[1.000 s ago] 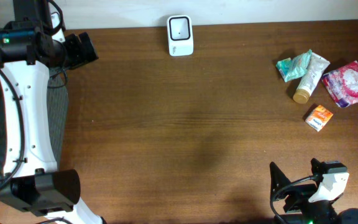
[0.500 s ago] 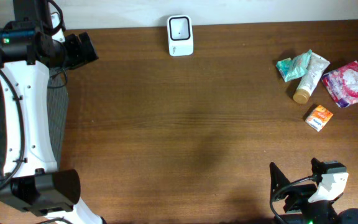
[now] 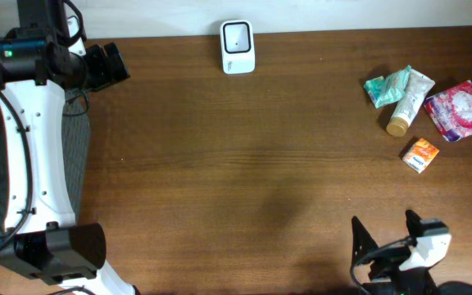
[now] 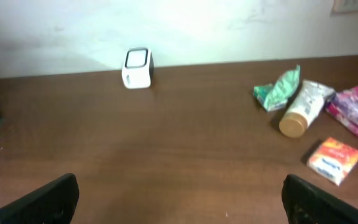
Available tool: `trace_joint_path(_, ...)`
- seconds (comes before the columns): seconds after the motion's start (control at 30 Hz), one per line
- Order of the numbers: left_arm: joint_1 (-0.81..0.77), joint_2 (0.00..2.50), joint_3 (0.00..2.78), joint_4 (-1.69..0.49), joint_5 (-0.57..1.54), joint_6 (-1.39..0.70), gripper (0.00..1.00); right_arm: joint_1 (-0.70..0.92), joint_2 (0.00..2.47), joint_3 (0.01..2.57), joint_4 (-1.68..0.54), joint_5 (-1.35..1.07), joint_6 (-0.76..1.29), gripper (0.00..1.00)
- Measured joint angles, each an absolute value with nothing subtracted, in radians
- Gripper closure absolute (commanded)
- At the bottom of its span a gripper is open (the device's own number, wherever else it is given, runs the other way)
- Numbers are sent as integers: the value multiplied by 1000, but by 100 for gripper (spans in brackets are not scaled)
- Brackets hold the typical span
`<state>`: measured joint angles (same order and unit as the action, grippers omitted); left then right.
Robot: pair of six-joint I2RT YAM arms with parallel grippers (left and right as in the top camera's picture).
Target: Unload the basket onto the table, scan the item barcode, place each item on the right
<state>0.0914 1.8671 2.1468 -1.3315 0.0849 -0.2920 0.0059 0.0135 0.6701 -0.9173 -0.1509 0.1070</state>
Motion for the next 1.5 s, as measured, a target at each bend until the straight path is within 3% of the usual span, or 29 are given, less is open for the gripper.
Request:
trace_joint_path(1.0,91,1867,2147,-1332,85,-292,1,7,13,28,96,-113,62,1)
trace_joint_path(1.5,91,1867,2147,-1332,85,-292,1,7,12,14,-71,-95,56,1)
